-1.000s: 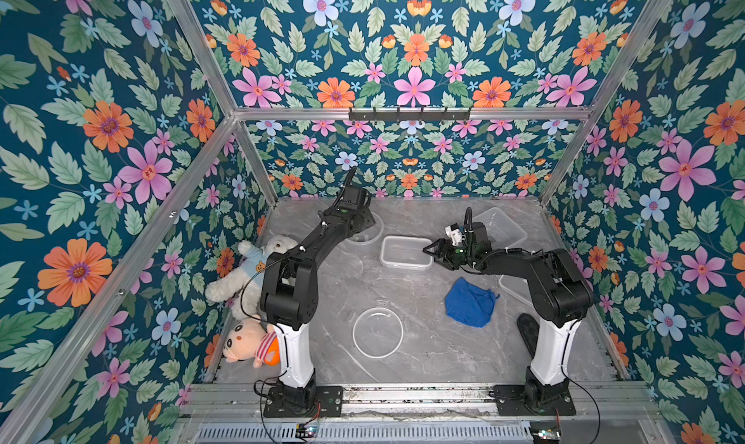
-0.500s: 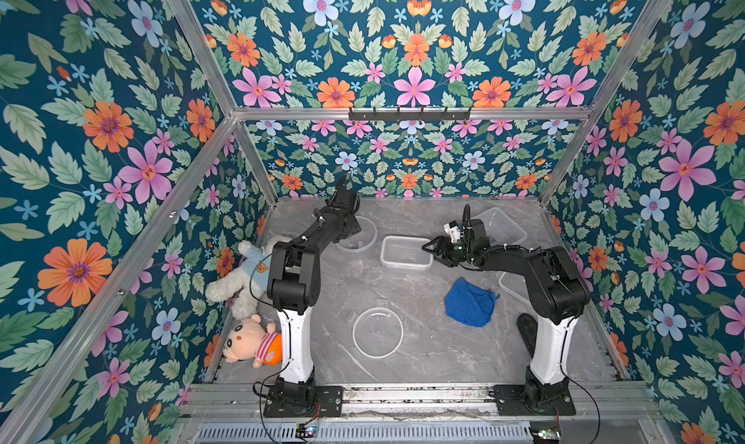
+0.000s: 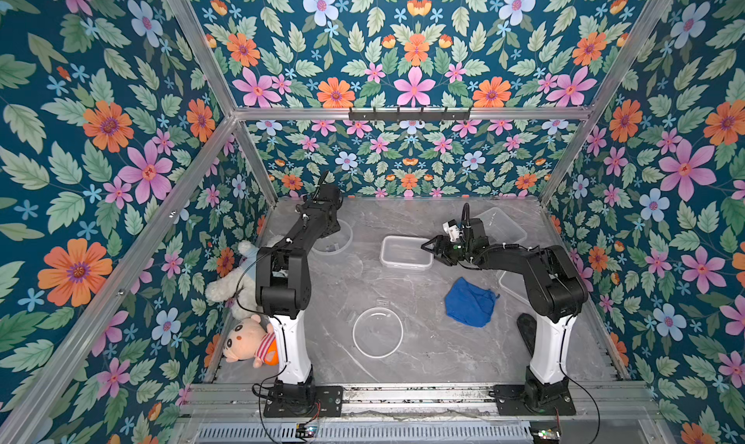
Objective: Wipe the insides of the lunch boxes
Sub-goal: Move the lunch box to the center of the board, then open the fastener of the lunch box.
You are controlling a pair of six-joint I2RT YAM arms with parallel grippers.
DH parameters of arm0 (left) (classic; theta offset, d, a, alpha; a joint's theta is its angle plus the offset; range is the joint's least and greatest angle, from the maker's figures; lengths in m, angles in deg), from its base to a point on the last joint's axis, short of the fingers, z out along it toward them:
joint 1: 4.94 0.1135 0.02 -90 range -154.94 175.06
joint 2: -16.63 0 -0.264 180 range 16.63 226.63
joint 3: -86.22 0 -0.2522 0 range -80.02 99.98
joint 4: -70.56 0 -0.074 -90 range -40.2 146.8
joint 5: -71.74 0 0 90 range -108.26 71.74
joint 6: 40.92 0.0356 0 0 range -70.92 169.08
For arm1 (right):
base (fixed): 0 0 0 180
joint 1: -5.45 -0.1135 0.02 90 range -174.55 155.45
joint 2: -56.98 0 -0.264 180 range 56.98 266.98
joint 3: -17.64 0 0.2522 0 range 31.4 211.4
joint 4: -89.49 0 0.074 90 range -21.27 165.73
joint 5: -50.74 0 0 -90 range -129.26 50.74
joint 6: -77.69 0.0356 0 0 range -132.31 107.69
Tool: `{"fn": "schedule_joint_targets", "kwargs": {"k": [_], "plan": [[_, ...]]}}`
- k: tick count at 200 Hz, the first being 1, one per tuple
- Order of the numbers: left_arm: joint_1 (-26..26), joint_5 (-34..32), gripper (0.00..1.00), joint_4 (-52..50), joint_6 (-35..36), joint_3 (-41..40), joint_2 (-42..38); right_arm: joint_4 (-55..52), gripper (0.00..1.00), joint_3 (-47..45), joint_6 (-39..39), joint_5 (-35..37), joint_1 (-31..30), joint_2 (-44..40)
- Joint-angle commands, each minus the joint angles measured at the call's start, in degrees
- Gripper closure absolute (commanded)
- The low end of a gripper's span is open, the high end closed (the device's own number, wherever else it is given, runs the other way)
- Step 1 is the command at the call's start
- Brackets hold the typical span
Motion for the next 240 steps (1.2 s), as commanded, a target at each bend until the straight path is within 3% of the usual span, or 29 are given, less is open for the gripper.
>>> {"fn": "schedule_joint_targets", "kwargs": {"k": [1, 48, 77, 118, 160, 240], "plan": [[-3.77, 4.19, 0.32, 5.67, -1.63, -2.94, -4.65, -0.53, 0.33, -0.85, 0.62, 1.34, 0.01, 0.76], [-14.10, 23.58, 0.33, 25.46, -9.22, -15.68, -6.02, 5.03, 0.37, -2.27, 2.26, 0.35, 0.07, 1.17], [-19.32, 24.12, 0.34, 28.02, -12.65, -19.74, -6.61, 7.90, 0.37, -3.22, 3.72, 1.02, 0.06, 1.04], [-21.22, 23.70, 0.28, 30.12, -15.24, -23.48, -7.10, 8.27, 0.39, -3.26, 3.80, 1.53, 0.08, 1.56], [-21.57, 23.43, 0.29, 30.70, -15.36, -19.84, -1.89, 12.64, 0.42, -3.71, 6.06, 0.61, 0.02, 3.25], [-16.59, 22.33, 0.30, 28.91, -10.86, 1.95, 10.28, 10.57, 0.46, 5.64, 6.44, 3.20, -0.16, 7.93]]}}
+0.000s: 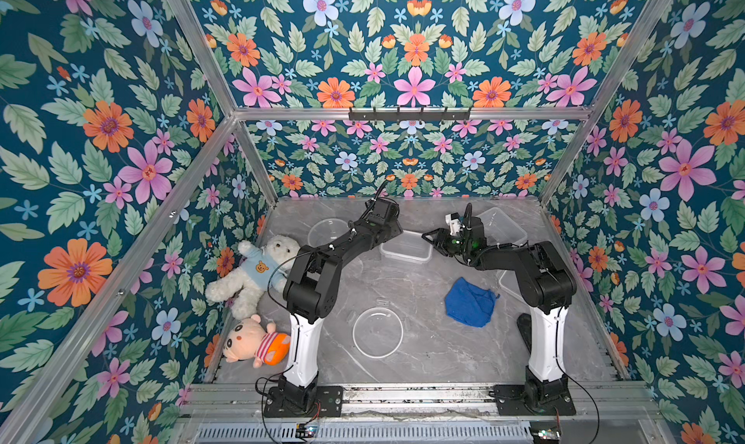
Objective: Wipe the insides of the lunch boxes
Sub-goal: Open the fastener of the lunch box.
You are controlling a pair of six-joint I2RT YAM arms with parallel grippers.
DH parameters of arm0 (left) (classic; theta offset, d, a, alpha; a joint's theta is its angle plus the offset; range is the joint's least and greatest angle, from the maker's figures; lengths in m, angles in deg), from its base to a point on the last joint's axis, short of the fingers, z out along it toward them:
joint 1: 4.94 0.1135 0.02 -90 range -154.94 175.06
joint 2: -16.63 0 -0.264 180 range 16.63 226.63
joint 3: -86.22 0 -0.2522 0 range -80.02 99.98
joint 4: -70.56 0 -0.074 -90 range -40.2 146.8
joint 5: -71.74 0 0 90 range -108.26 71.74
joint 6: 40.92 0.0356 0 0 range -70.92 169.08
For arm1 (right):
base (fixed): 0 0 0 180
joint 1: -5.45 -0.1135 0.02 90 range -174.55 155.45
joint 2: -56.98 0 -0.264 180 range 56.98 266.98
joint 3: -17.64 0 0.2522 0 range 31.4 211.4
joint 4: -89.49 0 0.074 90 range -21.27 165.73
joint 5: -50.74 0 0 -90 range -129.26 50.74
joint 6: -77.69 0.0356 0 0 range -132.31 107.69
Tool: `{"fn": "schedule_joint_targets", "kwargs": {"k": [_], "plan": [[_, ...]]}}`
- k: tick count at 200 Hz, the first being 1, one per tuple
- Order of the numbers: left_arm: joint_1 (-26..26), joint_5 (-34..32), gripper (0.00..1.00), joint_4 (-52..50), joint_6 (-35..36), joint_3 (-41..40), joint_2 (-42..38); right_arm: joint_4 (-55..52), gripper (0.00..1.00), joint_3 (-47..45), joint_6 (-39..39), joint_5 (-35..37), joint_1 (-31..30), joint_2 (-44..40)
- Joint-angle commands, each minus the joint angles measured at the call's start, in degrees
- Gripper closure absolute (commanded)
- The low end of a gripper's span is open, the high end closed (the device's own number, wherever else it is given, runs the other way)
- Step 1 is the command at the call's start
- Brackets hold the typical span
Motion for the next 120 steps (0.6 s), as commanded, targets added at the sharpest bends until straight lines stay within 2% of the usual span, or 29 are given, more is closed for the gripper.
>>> {"fn": "schedule_joint_targets", "kwargs": {"k": [1, 31, 51, 95, 104, 120], "plan": [[0.86, 3.89, 0.30, 1.82, 1.14, 4.88, 2.69, -5.70, 0.46, 2.44, -0.35, 0.56, -0.47, 1.14], [3.05, 4.73, 0.30, 2.71, 1.57, 8.12, 5.75, -10.13, 0.38, 7.41, -3.17, 3.36, -0.42, 2.09], [4.61, 5.12, 0.30, 3.09, 2.64, 9.38, 5.52, -17.02, 0.34, 10.12, -8.15, 8.53, -0.42, 0.29], [5.18, 4.88, 0.29, 0.37, 6.21, 7.50, -1.26, -25.77, 0.33, 3.52, -19.92, 26.55, -1.88, -14.95], [4.92, 5.47, 0.29, -0.28, 6.20, 5.55, -2.86, -28.01, 0.39, 2.25, -20.76, 28.62, -2.51, -17.76], [3.73, 5.97, 0.29, -0.60, 5.80, 0.77, -5.90, -29.29, 0.52, -1.15, -21.18, 27.59, -3.23, -21.62]]}}
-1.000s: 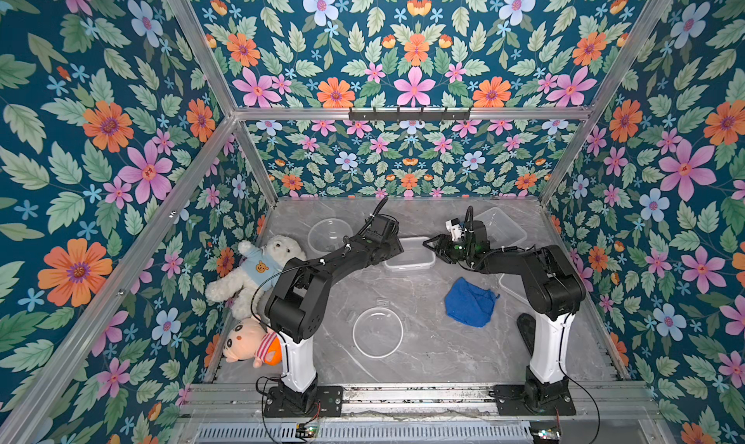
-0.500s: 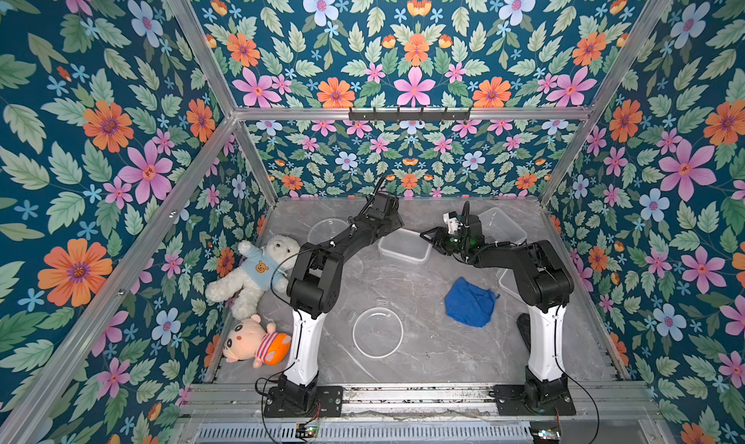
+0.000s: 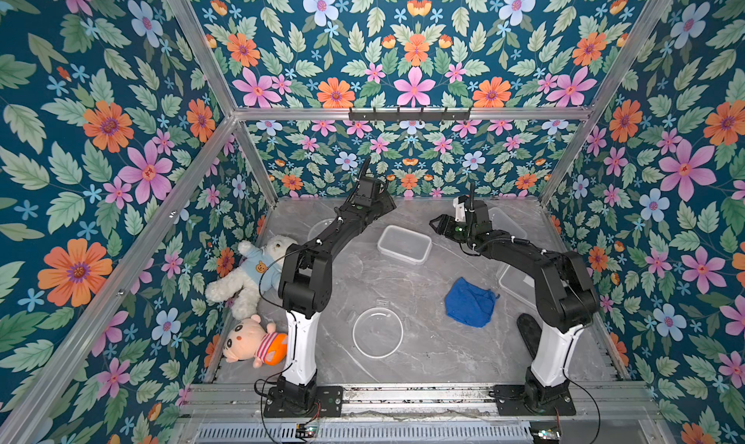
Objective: Wipe the insides of the lunch boxes
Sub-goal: Open the fastener of the lunch box.
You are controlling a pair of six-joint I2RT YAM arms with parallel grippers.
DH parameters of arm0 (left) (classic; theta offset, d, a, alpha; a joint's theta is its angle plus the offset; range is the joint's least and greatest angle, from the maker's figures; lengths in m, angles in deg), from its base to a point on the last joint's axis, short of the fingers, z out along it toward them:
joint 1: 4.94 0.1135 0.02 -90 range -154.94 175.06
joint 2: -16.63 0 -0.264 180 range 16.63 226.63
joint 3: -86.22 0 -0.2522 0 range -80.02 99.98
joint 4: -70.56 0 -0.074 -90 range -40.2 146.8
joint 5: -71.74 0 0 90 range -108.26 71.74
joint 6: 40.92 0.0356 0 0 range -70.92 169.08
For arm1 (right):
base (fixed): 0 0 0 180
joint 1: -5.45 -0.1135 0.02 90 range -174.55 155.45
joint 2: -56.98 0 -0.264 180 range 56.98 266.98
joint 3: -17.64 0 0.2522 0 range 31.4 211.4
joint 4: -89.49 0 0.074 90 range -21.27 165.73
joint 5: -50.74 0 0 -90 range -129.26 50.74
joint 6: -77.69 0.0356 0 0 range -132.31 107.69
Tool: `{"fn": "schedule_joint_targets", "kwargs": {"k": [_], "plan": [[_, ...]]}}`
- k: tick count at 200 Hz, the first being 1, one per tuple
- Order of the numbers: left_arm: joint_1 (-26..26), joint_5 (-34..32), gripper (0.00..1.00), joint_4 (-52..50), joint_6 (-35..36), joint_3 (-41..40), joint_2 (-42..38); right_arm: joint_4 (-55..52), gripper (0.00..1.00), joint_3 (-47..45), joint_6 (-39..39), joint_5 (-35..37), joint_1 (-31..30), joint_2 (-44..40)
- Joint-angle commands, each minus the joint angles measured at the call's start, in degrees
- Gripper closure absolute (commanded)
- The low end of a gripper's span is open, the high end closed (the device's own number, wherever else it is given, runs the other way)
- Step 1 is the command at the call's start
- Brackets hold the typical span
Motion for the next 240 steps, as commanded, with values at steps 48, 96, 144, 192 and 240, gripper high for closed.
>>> {"fn": "schedule_joint_targets", "kwargs": {"k": [48, 96, 144, 192, 240], "plan": [[-7.84, 2.50, 0.30, -0.77, -1.33, -18.68, -8.18, 5.79, 0.47, -20.73, 4.54, 0.43, -2.30, -13.78], [-10.37, 1.31, 0.26, 3.42, -4.35, -24.93, -8.82, 25.95, 0.37, -23.59, 13.36, -11.10, -2.36, -3.77], [-10.33, 1.02, 0.26, 2.39, -3.21, -19.29, -3.50, 40.26, 0.39, -17.28, 21.24, -18.72, -1.35, 9.71], [-9.24, 1.20, 0.27, 0.73, -0.52, -11.84, 0.58, 43.21, 0.50, -11.77, 24.75, -19.17, -1.06, 15.13], [-7.57, -0.22, 0.26, -3.09, 2.42, -6.17, -2.92, 41.42, 0.53, -7.87, 24.68, -18.31, -1.08, 16.71]]}}
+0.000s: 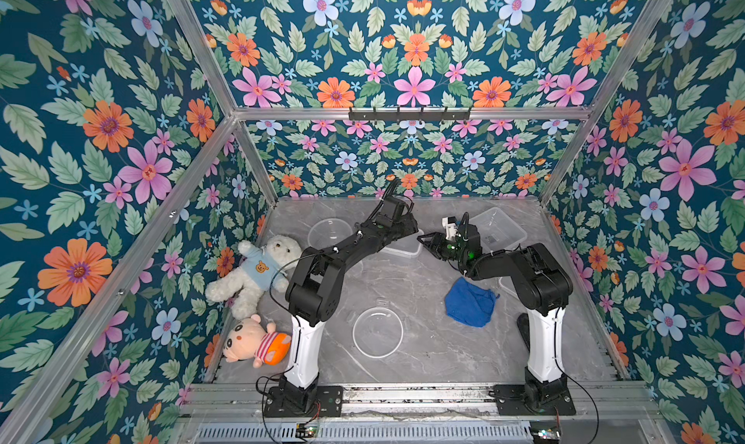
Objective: Wipe the insides of the lunch boxes
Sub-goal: Open the fastener of the lunch box.
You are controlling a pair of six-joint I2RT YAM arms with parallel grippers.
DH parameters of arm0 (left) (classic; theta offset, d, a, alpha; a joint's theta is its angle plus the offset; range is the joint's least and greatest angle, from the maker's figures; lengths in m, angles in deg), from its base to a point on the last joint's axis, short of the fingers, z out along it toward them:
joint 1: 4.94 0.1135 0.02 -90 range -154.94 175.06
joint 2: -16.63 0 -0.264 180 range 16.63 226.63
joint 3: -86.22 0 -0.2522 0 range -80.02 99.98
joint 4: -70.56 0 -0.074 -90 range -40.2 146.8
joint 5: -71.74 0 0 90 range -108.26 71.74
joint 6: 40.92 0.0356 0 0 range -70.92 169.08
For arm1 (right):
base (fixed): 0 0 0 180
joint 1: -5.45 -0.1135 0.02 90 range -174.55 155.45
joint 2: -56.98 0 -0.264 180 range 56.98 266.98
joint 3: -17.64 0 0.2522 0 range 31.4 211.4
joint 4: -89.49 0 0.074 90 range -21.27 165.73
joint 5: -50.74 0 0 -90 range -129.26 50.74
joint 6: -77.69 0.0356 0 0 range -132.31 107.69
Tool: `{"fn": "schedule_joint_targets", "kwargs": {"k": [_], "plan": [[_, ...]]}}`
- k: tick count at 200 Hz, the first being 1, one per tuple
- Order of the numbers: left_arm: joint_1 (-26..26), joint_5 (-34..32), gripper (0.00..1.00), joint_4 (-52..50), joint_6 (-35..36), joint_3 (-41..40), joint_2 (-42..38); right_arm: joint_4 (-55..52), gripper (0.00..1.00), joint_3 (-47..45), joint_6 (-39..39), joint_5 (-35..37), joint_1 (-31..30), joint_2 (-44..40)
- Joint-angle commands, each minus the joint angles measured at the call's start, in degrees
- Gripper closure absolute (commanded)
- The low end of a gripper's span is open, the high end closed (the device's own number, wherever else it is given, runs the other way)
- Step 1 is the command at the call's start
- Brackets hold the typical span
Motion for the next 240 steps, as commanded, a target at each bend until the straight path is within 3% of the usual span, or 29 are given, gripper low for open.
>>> {"fn": "schedule_joint_targets", "kwargs": {"k": [1, 63, 102, 188, 212, 240], "plan": [[0.31, -1.37, 0.26, -5.45, 2.53, 1.37, -2.70, 2.68, 0.53, 1.03, 1.30, -0.40, -0.10, 0.42], [0.30, 0.20, 0.30, -5.47, -0.57, -9.29, -6.96, 12.92, 0.48, -2.47, 5.45, -2.25, -0.13, 2.94], [0.31, -0.06, 0.35, -5.73, -0.47, -7.09, -2.59, 18.06, 0.48, -3.52, 7.79, -2.65, -0.09, 4.85], [0.35, 1.61, 0.35, -3.61, -2.50, -10.64, 0.20, 27.82, 0.71, -6.39, 13.17, -3.29, -0.15, 6.44], [0.31, 2.16, 0.35, -2.99, -2.80, -11.33, 0.73, 26.56, 0.76, -7.35, 12.05, -3.06, -0.07, 5.29], [0.31, 2.32, 0.36, -2.16, -2.98, -12.27, 0.75, 19.21, 0.88, -8.58, 8.03, -2.54, -0.07, 1.89]]}}
